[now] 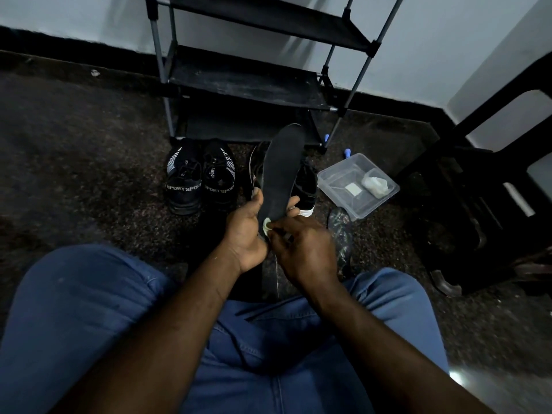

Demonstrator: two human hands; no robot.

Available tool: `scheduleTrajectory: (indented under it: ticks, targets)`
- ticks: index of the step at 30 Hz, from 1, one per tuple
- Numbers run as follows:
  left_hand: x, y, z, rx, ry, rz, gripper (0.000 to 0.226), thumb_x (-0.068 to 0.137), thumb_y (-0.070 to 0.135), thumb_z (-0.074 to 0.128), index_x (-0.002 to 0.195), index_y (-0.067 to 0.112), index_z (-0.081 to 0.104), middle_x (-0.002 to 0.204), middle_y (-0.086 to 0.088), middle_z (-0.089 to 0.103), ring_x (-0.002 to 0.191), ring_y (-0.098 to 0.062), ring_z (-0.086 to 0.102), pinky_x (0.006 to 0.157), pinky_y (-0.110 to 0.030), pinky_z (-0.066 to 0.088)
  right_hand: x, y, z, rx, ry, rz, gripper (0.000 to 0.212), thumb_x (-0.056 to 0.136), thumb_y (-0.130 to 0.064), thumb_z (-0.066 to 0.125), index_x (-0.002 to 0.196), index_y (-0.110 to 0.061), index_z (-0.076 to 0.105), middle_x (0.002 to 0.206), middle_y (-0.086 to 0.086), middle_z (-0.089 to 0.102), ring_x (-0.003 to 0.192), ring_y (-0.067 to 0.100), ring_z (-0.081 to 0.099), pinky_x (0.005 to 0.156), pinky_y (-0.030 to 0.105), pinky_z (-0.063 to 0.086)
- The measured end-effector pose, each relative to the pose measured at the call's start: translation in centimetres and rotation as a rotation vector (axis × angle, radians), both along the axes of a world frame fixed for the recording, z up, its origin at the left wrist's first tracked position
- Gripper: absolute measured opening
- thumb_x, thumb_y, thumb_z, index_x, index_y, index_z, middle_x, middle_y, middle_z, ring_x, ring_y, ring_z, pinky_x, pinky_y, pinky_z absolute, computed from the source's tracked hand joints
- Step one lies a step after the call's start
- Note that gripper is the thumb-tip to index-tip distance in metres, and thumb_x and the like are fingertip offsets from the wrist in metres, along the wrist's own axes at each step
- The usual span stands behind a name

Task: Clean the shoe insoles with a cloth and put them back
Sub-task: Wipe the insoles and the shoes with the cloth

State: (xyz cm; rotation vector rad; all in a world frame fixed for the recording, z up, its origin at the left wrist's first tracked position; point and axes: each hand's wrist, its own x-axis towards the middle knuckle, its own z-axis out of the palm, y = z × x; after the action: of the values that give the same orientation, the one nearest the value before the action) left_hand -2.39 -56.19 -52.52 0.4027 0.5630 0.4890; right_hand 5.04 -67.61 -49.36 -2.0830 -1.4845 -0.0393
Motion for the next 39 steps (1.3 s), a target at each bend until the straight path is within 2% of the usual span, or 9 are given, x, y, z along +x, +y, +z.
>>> scheduleTrajectory:
  ticks: [4, 9, 16, 18, 21, 26, 30, 34, 39]
  targets:
    - [-0.2, -0.8, 0.4, 0.021, -0.022, -0.044, 0.066, 0.105, 0.054, 0.035, 0.142, 0.004, 0.055, 0.140, -0.017, 0.061, 0.131, -0.026, 0.057, 0.113, -0.039, 0.042, 0.5, 1.2, 0.6, -0.001, -0.101, -0.095, 0.022, 0.089, -0.042, 0.060, 0.088, -0.024, 0.072, 0.081, 0.001, 0.070, 0.077, 0.027, 0.062, 0.062, 0.036, 0.050]
    - [-0.4, -1.0, 0.7, 0.052, -0.018, -0.044, 0.047, 0.108, 0.045, 0.035, 0.117, 0.015, 0.070, 0.110, -0.005, 0.076, 0.099, -0.017, 0.073, 0.100, -0.033, 0.048, 2.5, 3.2, 1.3, 0.049, -0.093, -0.164, 0.022, 0.092, -0.042, 0.062, 0.087, -0.022, 0.069, 0.084, 0.001, 0.070, 0.079, 0.026, 0.062, 0.065, 0.041, 0.051]
    - [-0.3, -0.4, 0.4, -0.001, 0.000, -0.019, 0.062, 0.106, 0.053, 0.036, 0.122, 0.005, 0.071, 0.136, -0.016, 0.065, 0.129, -0.027, 0.059, 0.112, -0.041, 0.043, -0.1, 1.6, 0.1, 0.046, -0.105, -0.041, 0.011, 0.085, -0.018, 0.075, 0.074, -0.019, 0.074, 0.071, 0.006, 0.068, 0.067, 0.029, 0.061, 0.057, 0.035, 0.044]
    - [-0.2, -0.2, 0.1, -0.017, 0.002, -0.009, 0.066, 0.106, 0.053, 0.034, 0.110, 0.005, 0.079, 0.138, -0.018, 0.063, 0.136, -0.029, 0.053, 0.118, -0.044, 0.037, -0.5, 1.0, -0.2, 0.053, -0.035, -0.016, 0.008, 0.085, -0.019, 0.076, 0.077, -0.021, 0.077, 0.074, 0.003, 0.071, 0.070, 0.026, 0.064, 0.062, 0.033, 0.045]
    - [0.0, -0.2, 0.2, -0.068, -0.048, 0.012, 0.060, 0.107, 0.051, 0.032, 0.121, 0.006, 0.070, 0.140, -0.020, 0.061, 0.138, -0.035, 0.051, 0.120, -0.050, 0.034, -0.2, 0.4, -0.1, 0.050, 0.101, 0.036, 0.007, 0.084, -0.022, 0.076, 0.088, -0.023, 0.081, 0.086, -0.002, 0.077, 0.077, 0.020, 0.069, 0.072, 0.031, 0.054]
    - [-0.1, -0.5, 0.5, -0.027, -0.021, -0.009, 0.068, 0.106, 0.054, 0.032, 0.137, -0.001, 0.057, 0.138, -0.019, 0.063, 0.130, -0.028, 0.058, 0.109, -0.041, 0.044, 0.2, 1.0, 0.9, 0.047, 0.095, 0.081, 0.005, 0.085, -0.019, 0.074, 0.086, -0.019, 0.078, 0.084, 0.003, 0.073, 0.074, 0.020, 0.066, 0.068, 0.035, 0.053]
    - [-0.3, -1.5, 1.3, 0.029, 0.019, -0.010, 0.047, 0.108, 0.045, 0.037, 0.118, 0.012, 0.069, 0.111, -0.008, 0.075, 0.100, -0.019, 0.072, 0.094, -0.033, 0.053, 1.9, 3.0, 1.5, 0.085, -0.041, -0.023, 0.009, 0.089, -0.021, 0.072, 0.082, -0.016, 0.071, 0.079, 0.006, 0.065, 0.067, 0.025, 0.061, 0.059, 0.036, 0.044]
    - [-0.6, -1.3, 1.4, 0.029, 0.011, -0.009, 0.044, 0.107, 0.043, 0.037, 0.116, 0.014, 0.070, 0.109, -0.007, 0.076, 0.095, -0.018, 0.075, 0.086, -0.033, 0.055, 1.9, 4.3, 2.0, 0.081, -0.072, -0.090, 0.006, 0.086, -0.017, 0.072, 0.081, -0.014, 0.070, 0.078, 0.007, 0.065, 0.067, 0.028, 0.061, 0.055, 0.035, 0.044]
    - [-0.6, -0.9, 1.4, 0.007, 0.013, 0.005, 0.064, 0.107, 0.049, 0.033, 0.141, 0.000, 0.055, 0.135, -0.016, 0.062, 0.122, -0.025, 0.061, 0.114, -0.038, 0.042, -0.8, 2.0, 1.2, 0.023, -0.046, 0.004, 0.008, 0.087, -0.018, 0.070, 0.081, -0.018, 0.074, 0.078, 0.008, 0.067, 0.069, 0.030, 0.063, 0.058, 0.036, 0.044]
